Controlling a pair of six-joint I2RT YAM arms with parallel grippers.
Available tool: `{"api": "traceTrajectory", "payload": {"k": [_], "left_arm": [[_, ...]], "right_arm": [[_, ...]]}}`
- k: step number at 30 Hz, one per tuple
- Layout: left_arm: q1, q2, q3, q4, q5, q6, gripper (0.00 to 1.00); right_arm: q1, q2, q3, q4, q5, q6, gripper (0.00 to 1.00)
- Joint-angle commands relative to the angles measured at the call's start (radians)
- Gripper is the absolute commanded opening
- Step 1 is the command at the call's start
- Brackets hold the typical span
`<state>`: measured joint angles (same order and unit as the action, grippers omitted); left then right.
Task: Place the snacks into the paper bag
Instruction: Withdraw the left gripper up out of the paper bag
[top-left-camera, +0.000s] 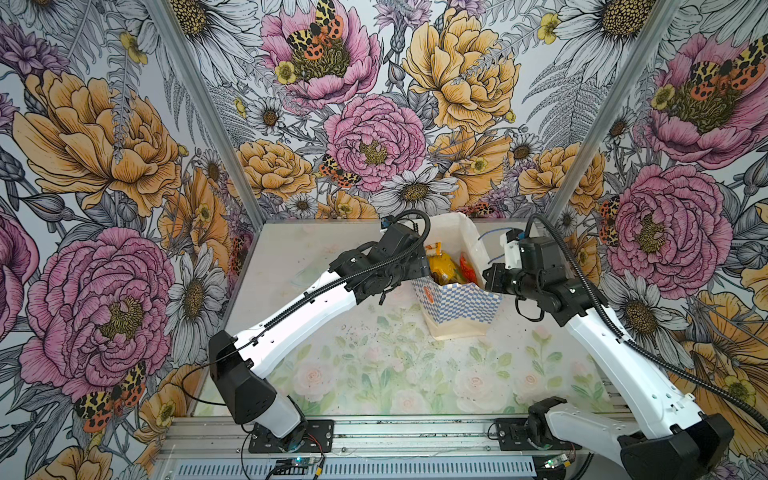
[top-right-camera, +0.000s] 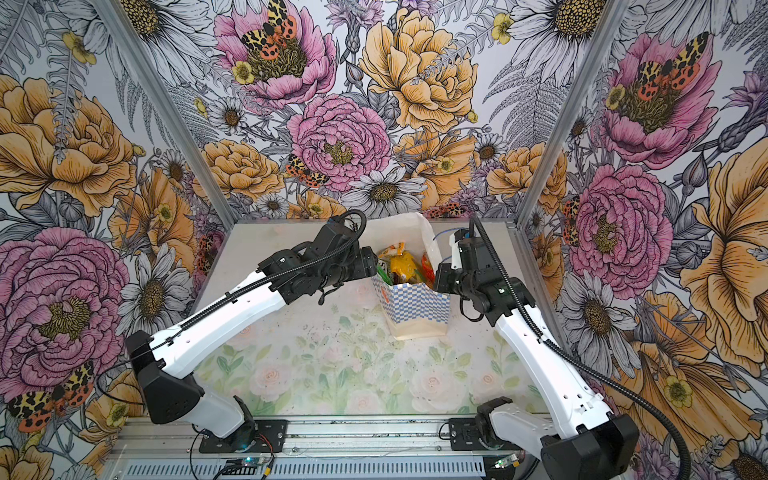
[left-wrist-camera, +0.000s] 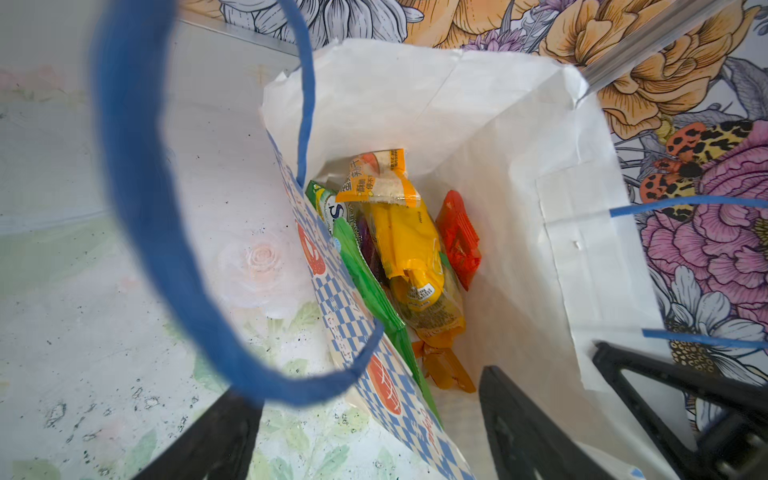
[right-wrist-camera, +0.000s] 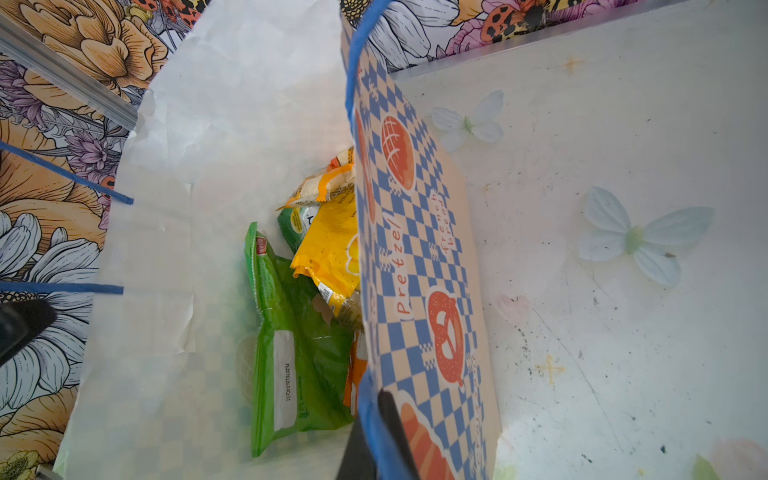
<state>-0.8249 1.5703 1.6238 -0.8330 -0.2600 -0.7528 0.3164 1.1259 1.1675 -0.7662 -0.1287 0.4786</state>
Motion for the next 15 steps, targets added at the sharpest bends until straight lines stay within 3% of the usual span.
{"api": "traceTrajectory", "payload": {"k": [1,7,15], "left_arm": [[0.025,0.031,0.016,0.032,0.044,0.022,0.82],[0.036,0.1,0.061,0.013,0.007,0.055,0.78],[0.038,0.145,0.097,0.008,-0.027,0.074,0.53]], "right_arm": [[0.013,-0.002,0.024,0.039,-0.029,0.009,0.0],[0.021,0.008,0.039,0.041,-0.032,0.009,0.0],[0.024,0.016,0.053,0.041,-0.034,0.009,0.0]]}}
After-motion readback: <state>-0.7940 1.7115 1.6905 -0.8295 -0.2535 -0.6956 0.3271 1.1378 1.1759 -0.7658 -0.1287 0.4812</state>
